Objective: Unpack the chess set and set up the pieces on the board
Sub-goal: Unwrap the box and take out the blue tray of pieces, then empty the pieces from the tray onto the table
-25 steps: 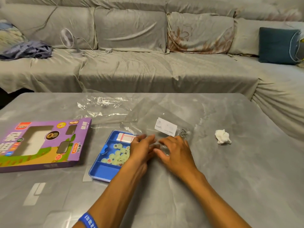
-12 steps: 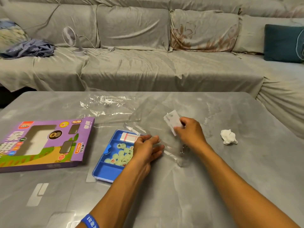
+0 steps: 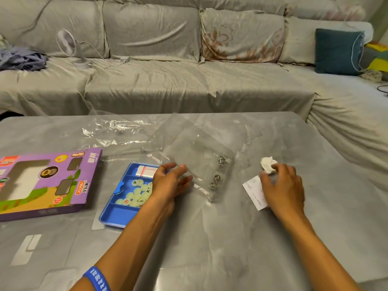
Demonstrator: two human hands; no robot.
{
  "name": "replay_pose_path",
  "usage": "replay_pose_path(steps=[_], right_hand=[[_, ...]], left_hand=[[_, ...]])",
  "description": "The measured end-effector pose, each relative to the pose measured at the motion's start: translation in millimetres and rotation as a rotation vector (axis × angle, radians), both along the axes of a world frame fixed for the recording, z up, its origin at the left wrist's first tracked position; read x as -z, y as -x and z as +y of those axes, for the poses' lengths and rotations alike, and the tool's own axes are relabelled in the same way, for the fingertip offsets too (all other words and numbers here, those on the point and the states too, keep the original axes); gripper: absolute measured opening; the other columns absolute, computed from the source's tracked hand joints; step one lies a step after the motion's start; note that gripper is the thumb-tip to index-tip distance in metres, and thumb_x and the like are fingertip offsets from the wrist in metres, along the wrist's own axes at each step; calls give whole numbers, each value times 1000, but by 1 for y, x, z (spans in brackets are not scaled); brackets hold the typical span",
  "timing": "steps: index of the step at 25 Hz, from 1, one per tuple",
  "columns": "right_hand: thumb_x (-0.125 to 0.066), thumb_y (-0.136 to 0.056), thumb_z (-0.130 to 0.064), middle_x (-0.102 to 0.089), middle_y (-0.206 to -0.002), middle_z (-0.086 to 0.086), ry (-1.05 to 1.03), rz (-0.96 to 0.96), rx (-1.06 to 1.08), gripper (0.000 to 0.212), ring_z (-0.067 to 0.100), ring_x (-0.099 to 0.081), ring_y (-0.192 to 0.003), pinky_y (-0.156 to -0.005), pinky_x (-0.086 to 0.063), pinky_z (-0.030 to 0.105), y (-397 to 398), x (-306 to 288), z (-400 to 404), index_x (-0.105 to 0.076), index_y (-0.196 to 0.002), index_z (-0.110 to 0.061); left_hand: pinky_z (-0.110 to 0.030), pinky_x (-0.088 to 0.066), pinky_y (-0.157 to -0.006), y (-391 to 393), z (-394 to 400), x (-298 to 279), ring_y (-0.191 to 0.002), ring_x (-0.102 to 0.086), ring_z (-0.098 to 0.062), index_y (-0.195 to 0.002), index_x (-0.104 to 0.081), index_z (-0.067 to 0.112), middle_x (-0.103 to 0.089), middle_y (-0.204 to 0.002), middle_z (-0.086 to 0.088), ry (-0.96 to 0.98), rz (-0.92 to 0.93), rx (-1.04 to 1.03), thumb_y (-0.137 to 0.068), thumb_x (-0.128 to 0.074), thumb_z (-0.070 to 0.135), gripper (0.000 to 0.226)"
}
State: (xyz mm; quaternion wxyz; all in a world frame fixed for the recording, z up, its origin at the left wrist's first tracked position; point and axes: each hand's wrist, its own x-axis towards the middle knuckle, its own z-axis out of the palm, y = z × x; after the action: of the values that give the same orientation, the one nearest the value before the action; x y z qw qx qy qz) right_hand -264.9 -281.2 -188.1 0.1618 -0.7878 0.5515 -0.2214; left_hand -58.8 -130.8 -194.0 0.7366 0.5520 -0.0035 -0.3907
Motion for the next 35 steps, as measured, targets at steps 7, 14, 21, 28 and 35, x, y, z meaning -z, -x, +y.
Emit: replay_pose_path(steps=[7, 14, 21, 28, 35], right_hand=[[-46, -99, -22, -55, -91, -1, -737, -1100, 161, 17, 16, -52, -88, -78, -44, 30, -79, 4, 27, -54, -114, -19], [-45, -100, -21, -55, -122, 9, -739, -1095, 155, 27, 25, -55, -114, -91, -47, 34, -73, 18, 27, -52, -126, -16], [-46, -99, -22, -59, -109, 11, -695, -1021, 125, 22, 22, -59, -104, -91, -48, 34, -72, 18, 26, -53, -119, -23], [-65, -89, -21, -66, -108, 1, -715, -972, -23, 45, 20, -65, -93, -85, -51, 36, -79, 7, 29, -45, -129, -26], [-41, -97, -6, -63, -88, 7, -774, -1039, 128, 26, 18, -63, -45, -40, -45, 23, -109, -19, -21, -40, -118, -22]], left_hand=[[-25, -55, -82, 9, -2, -24, -96, -67, -10, -116, -51, 26, -66, -110, 6, 20, -709, 111, -87, -67, 18, 33], [-22, -52, -89, 7, 4, -18, -110, -60, -4, -119, -52, 28, -63, -118, 13, 26, -1174, 240, -87, -65, 31, 35], [-15, -51, -84, 12, 3, -17, -108, -62, -8, -116, -52, 35, -61, -116, 21, 58, -1263, 201, -88, -64, 36, 31], [-35, -57, -85, 23, -17, -31, -96, -69, -19, -99, -56, 16, -70, -104, 0, 168, -354, -107, -85, -69, 13, 20], [-34, -55, -89, 10, -36, -34, -97, -68, -23, -118, -55, 13, -65, -110, -10, 49, -58, 74, -88, -65, 21, 32]])
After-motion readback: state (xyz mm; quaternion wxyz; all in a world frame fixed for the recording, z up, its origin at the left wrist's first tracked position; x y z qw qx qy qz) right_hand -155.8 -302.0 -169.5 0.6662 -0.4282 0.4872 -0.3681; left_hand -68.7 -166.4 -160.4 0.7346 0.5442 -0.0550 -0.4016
